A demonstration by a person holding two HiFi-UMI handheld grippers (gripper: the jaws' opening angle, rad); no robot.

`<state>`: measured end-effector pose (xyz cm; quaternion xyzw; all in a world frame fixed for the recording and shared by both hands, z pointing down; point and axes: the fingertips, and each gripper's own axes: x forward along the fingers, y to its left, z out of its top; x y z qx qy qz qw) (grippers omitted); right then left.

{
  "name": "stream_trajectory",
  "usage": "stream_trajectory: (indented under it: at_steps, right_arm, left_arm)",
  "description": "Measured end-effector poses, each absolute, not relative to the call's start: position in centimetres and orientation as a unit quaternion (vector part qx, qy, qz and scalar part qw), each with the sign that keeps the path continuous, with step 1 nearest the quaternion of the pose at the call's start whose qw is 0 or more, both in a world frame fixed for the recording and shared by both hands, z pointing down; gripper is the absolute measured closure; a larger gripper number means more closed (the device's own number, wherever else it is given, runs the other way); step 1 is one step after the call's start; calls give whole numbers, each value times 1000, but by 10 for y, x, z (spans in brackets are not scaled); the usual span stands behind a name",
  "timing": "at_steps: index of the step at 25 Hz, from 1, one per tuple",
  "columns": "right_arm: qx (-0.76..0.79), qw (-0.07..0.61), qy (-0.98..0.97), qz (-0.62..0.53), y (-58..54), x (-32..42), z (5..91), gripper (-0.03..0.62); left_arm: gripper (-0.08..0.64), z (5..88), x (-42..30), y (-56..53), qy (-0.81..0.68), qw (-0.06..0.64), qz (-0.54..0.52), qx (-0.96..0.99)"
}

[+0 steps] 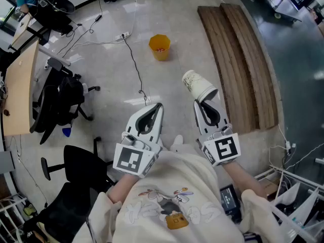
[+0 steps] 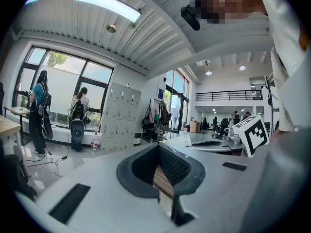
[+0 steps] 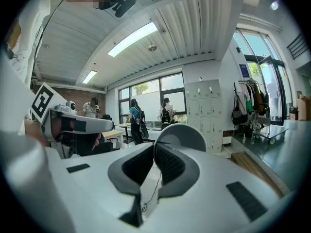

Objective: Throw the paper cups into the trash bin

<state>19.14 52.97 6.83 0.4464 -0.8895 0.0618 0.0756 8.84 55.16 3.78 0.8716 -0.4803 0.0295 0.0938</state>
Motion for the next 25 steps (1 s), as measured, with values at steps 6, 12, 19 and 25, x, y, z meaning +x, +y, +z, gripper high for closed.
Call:
stream_trajectory:
  at_steps: [6, 12, 19, 25]
  right_arm:
    - [448, 61, -890, 62, 527, 197, 66, 566]
    - [445, 48, -892, 65, 521, 202, 60, 566]
    - [437, 40, -896, 62, 515, 209, 60, 566]
    - [435, 39, -897, 70, 494, 217, 66, 566]
  left_arm:
    - [555, 39, 94, 553, -484, 87, 37, 870]
    - [555, 39, 98, 551, -491, 85, 40, 866]
    - [555, 42, 100, 552, -506, 77, 46, 858]
    - [555, 53, 100, 544, -519, 87, 50, 849]
